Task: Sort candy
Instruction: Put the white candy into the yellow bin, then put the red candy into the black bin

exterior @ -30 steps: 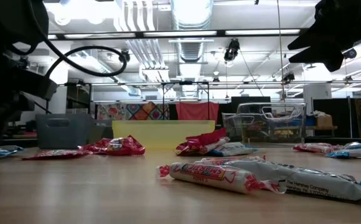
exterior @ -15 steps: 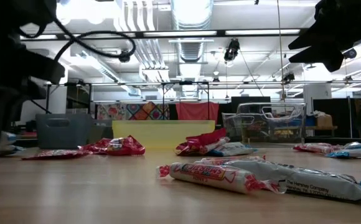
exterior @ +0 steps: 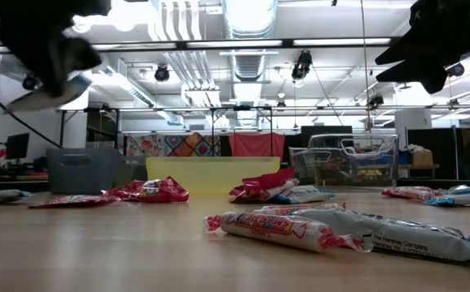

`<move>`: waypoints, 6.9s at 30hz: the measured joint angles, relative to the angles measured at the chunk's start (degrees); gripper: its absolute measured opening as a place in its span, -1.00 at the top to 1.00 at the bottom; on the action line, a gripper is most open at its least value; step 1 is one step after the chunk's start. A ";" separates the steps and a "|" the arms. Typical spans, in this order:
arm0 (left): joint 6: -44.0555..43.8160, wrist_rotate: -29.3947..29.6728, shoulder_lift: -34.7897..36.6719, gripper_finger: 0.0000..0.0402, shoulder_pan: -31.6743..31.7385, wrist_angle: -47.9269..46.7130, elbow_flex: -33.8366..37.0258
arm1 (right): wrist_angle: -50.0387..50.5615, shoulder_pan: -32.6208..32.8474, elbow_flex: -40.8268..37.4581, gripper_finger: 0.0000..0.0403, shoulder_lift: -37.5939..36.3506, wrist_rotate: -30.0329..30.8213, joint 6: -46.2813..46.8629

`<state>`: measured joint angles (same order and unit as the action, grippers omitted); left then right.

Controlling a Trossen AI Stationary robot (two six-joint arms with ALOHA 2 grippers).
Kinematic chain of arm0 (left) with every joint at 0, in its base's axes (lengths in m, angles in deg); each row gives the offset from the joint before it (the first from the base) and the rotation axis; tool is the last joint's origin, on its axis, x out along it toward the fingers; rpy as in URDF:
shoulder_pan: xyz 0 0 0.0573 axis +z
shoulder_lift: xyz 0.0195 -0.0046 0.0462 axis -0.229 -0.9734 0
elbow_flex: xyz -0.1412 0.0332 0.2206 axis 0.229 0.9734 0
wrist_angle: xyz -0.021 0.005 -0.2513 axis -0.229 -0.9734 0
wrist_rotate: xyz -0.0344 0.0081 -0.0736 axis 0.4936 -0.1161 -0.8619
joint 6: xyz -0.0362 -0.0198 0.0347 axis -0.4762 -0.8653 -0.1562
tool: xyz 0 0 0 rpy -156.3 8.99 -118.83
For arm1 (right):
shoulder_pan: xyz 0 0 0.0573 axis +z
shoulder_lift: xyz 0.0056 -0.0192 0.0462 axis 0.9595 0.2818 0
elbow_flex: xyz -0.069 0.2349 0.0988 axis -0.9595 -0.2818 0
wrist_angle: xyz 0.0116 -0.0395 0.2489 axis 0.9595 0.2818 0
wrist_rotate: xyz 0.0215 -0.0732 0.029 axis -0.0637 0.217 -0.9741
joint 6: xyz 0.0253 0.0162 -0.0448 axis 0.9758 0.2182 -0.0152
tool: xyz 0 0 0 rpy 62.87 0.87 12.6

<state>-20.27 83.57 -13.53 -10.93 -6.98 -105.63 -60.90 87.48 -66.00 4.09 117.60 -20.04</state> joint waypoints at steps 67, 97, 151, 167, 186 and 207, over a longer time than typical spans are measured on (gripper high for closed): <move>42.61 -2.10 -21.02 0.99 49.58 37.36 -2.65 | 0.11 0.00 0.00 -0.01 0.00 -0.05 3.26; 39.22 -14.27 -23.11 0.42 47.46 11.30 -18.36 | 0.00 0.00 0.00 -0.01 0.00 -0.51 3.72; 16.60 -6.17 -33.38 0.03 15.57 96.16 16.22 | 10.71 1.29 18.47 -0.01 36.58 -18.00 -2.88; 13.06 1.64 -44.00 0.25 15.70 94.79 11.13 | 10.69 1.55 18.29 -0.01 36.61 -18.02 -2.90; 17.59 3.07 -41.71 0.31 15.56 91.40 12.90 | 9.53 1.55 18.29 -0.01 36.74 -17.95 -2.82; 16.95 4.35 -41.53 0.41 15.35 90.10 12.49 | 8.44 1.55 18.25 -0.01 36.74 -17.88 -2.82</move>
<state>-3.33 87.92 -55.06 4.42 83.13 -93.14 -52.46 89.03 -47.75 40.84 99.72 -22.86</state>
